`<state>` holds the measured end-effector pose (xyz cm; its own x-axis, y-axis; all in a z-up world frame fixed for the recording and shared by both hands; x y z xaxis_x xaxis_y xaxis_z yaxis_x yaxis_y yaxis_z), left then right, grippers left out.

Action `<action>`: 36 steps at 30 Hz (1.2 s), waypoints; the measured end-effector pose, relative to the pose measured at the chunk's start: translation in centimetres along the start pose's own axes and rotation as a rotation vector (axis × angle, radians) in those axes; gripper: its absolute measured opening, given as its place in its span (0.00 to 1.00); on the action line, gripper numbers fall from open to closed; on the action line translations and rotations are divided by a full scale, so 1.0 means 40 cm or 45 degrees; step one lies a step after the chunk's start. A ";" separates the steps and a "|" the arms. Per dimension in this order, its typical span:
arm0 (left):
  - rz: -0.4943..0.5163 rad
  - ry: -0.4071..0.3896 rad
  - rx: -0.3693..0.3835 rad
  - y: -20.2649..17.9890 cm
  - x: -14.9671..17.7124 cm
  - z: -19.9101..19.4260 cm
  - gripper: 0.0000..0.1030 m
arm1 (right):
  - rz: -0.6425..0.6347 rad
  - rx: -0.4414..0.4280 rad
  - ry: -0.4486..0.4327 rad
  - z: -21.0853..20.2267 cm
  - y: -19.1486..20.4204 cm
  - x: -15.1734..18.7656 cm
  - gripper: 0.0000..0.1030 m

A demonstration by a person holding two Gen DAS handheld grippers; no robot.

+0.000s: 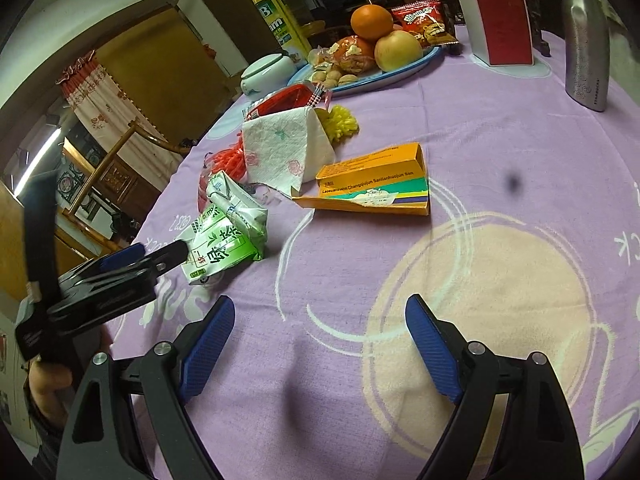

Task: Collect trash
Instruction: 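Close the left tool on the green tea drink carton, then lift the green tea carton with the left tool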

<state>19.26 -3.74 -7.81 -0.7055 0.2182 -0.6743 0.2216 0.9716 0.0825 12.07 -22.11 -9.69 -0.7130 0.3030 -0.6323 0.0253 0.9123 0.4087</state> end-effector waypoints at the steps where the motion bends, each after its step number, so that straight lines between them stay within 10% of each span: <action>1: 0.001 0.007 0.002 -0.003 0.000 0.007 0.82 | 0.001 0.000 0.000 0.000 -0.001 0.000 0.83; 19: 0.028 0.077 0.094 -0.074 -0.004 0.100 0.80 | 0.015 -0.004 0.025 0.009 -0.004 0.008 0.84; 21: 0.043 0.076 0.096 -0.084 -0.003 0.099 0.59 | 0.017 -0.002 0.025 0.009 -0.004 0.010 0.84; 29: 0.017 -0.019 0.123 -0.072 -0.003 0.002 0.29 | 0.016 0.012 0.020 0.006 -0.006 0.012 0.84; 36: 0.007 -0.009 0.158 -0.034 0.075 -0.098 0.28 | 0.014 -0.006 0.018 0.004 0.003 0.016 0.84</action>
<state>14.19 -4.05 -7.06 -0.6996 0.2221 -0.6792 0.3071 0.9517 -0.0051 11.73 -21.78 -10.15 -0.7227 0.3093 -0.6181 0.0302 0.9076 0.4188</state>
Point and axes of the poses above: each gripper's, at about its wrist camera, not at the fingertips, and z roughly the way its jaws point, y to its left, x to its underside, the point moved 7 cm from there along z, roughly the way its jaws point, and after that the axes turned 8 degrees about -y, right-handed, at the moved point
